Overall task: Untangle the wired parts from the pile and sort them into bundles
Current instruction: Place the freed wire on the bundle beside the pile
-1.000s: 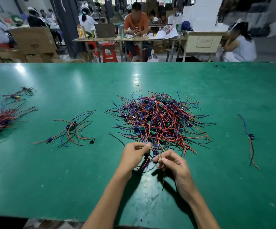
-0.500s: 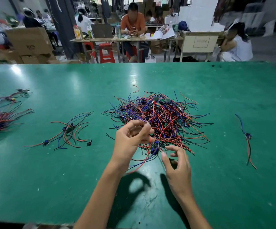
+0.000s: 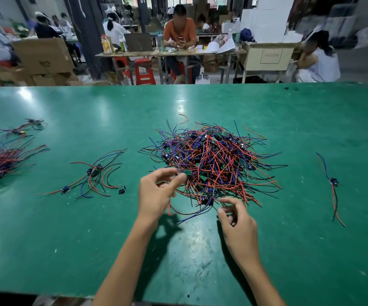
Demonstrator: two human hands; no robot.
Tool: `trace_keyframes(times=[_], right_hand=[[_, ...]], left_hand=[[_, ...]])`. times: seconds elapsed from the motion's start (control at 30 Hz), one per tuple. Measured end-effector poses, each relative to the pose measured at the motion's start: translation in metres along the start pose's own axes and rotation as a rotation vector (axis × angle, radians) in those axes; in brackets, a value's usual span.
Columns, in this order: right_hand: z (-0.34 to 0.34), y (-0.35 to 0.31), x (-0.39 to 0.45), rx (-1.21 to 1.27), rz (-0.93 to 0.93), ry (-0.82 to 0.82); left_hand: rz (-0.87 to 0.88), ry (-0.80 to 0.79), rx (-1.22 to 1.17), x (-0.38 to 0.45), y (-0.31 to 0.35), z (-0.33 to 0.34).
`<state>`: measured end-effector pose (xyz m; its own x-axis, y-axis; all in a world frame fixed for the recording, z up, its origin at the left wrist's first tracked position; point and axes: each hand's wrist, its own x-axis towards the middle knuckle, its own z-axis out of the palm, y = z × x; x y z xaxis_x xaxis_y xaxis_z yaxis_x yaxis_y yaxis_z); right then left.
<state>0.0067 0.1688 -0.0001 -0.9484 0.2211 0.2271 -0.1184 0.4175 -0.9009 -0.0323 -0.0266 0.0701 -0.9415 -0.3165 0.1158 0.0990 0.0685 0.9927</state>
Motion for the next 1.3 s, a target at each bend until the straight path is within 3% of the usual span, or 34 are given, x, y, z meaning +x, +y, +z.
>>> trace_keyframes(times=[0.17, 0.3, 0.37, 0.43, 0.5, 0.6, 0.73, 0.87, 0.93, 1.03, 1.1, 1.17, 1.23, 1.3], right_hand=[[0.001, 0.001, 0.001, 0.011, 0.046, 0.043], [0.004, 0.0, 0.0, -0.021, 0.044, 0.062], [0.004, -0.001, -0.001, 0.016, 0.021, 0.089], [0.003, -0.003, -0.001, 0.037, -0.028, 0.112], [0.002, -0.004, -0.002, 0.038, -0.074, 0.111], [0.001, -0.008, -0.006, 0.052, -0.133, 0.087], [-0.001, -0.008, -0.01, 0.04, -0.183, 0.108], [-0.002, -0.004, -0.006, 0.015, -0.078, 0.193], [-0.002, -0.004, -0.003, 0.06, -0.039, 0.243], [-0.003, -0.006, -0.005, 0.187, -0.045, 0.237], [-0.004, -0.009, -0.007, 0.248, -0.064, 0.225], [-0.005, -0.012, -0.007, 0.293, -0.08, 0.226], [-0.006, -0.013, -0.007, 0.315, -0.093, 0.236], [-0.007, -0.013, -0.008, 0.328, -0.095, 0.257]], left_hand=[[0.054, 0.328, 0.507, 0.046, -0.016, -0.076], [-0.171, 0.358, 0.923, 0.057, -0.033, -0.122], [-0.14, 0.405, 1.081, 0.049, -0.033, -0.118], [0.147, 0.361, 1.007, 0.031, -0.025, -0.094], [0.383, 0.055, 0.747, 0.006, -0.015, -0.058], [0.423, -0.323, 0.573, -0.031, -0.011, -0.001], [0.41, -0.296, 0.567, -0.043, -0.026, 0.038], [0.151, -0.317, 0.311, -0.031, -0.03, 0.035], [0.089, -0.206, 0.273, -0.025, -0.029, 0.032], [0.191, -0.107, 0.603, -0.024, -0.027, 0.026], [0.428, -0.184, 0.747, -0.031, -0.022, 0.025], [0.552, -0.369, 0.581, -0.038, -0.014, 0.03], [0.482, -0.485, 0.45, -0.045, -0.01, 0.037], [0.331, -0.492, 0.328, -0.046, -0.007, 0.04]])
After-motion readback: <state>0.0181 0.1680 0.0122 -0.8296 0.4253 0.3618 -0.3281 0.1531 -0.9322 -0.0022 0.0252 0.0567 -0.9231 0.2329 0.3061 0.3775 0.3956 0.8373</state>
